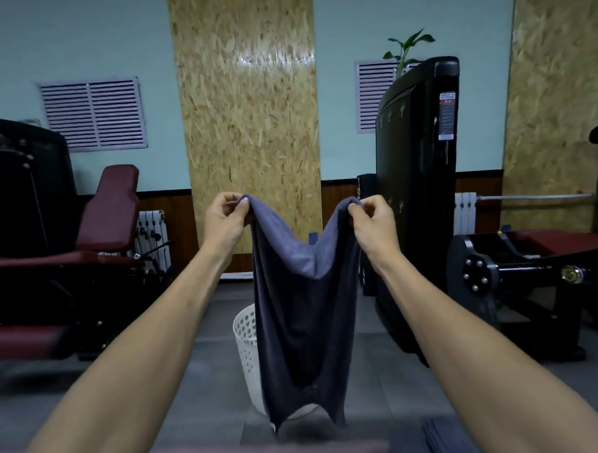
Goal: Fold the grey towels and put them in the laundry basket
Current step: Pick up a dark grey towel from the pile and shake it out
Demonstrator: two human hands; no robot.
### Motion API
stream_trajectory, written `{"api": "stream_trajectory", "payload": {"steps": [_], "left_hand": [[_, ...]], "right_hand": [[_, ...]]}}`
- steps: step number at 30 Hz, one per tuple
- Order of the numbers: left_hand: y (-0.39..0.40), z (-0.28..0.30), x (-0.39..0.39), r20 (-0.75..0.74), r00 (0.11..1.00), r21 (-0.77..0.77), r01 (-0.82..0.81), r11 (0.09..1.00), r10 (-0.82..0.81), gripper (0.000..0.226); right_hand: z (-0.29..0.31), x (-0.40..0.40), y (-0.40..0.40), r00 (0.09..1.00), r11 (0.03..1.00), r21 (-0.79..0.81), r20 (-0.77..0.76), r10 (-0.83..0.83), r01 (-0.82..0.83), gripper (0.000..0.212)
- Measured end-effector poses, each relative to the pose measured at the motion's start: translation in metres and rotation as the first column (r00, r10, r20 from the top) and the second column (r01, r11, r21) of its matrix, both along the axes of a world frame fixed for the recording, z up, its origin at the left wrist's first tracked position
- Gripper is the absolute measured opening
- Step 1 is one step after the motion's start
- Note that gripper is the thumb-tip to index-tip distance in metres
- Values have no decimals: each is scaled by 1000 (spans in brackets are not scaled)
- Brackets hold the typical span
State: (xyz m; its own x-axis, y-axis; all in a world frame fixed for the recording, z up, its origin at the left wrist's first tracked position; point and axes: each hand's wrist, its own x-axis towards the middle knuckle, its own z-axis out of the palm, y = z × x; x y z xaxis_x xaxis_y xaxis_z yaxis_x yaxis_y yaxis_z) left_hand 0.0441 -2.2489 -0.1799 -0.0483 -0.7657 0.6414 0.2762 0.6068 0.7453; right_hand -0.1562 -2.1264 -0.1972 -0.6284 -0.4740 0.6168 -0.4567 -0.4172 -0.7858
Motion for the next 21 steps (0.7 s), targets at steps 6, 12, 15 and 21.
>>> {"api": "stream_trajectory", "payload": {"steps": [6, 12, 15, 21], "left_hand": [[61, -52, 33, 235, 970, -6, -60, 998, 59, 4], [96, -37, 48, 145, 985, -59, -82, 995, 90, 9], [108, -56, 45, 206, 976, -56, -56, 997, 67, 9], [109, -156, 35, 355, 934, 125, -24, 992, -22, 9]], "right_hand": [[-44, 33, 54, 996, 991, 101, -53, -77, 82, 14], [-20, 50, 84, 971, 985, 41, -177, -159, 169, 12], [-38, 52, 95, 967, 979, 132, -226, -120, 152, 9], [-135, 42, 100, 959, 897, 408, -278, -57, 171, 6]]}}
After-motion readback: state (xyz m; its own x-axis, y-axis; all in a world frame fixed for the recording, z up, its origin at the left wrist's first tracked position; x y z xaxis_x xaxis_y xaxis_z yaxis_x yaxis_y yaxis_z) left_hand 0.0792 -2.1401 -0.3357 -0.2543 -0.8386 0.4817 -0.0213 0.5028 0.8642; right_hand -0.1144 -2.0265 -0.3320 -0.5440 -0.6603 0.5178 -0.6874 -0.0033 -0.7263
